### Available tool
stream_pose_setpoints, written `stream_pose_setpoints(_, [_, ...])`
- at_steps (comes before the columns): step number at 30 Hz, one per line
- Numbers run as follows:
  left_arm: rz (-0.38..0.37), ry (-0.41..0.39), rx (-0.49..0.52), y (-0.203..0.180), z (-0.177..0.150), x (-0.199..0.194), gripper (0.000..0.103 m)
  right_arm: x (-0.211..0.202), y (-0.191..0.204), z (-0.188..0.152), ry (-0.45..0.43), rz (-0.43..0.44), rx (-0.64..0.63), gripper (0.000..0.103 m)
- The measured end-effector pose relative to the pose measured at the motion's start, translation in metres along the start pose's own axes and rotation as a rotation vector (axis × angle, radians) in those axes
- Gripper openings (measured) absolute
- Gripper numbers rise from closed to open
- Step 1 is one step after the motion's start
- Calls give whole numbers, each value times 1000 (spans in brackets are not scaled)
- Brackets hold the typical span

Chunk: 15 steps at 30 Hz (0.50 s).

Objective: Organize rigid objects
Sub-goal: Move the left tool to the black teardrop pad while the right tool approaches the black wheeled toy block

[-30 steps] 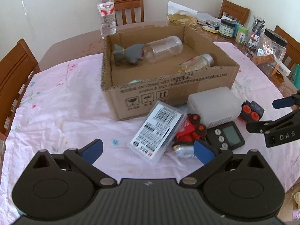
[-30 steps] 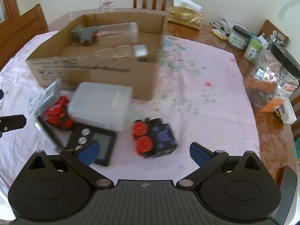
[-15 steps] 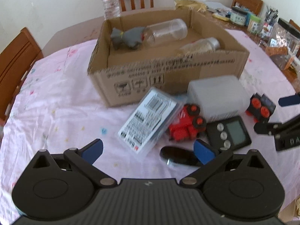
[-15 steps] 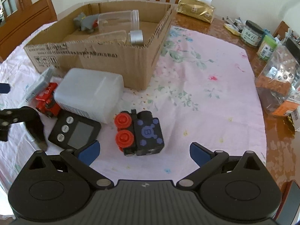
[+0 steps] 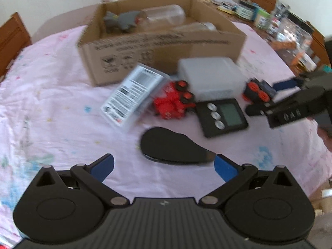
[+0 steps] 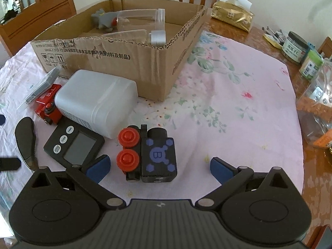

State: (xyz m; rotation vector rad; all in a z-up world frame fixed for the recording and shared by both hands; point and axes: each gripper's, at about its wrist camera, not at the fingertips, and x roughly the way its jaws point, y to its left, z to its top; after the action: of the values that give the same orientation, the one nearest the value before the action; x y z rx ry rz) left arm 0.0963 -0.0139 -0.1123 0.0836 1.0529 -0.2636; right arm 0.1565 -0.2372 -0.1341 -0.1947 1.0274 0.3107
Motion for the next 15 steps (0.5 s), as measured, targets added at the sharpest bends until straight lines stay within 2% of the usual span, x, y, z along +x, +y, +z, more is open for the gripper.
stream_pose_setpoints(3, [-8,25,13,-5,-4,9,102,-1,0,-2,-13,3,-5,103])
stream_pose_setpoints(7, [26,0,72,-14,-5,15,103,-2,0,-4,-28,9,-15,103])
stream_pose_setpoints(15, [6,-32,99,-17,4,22,103,-5,-2,-12,-66,29,-44,103])
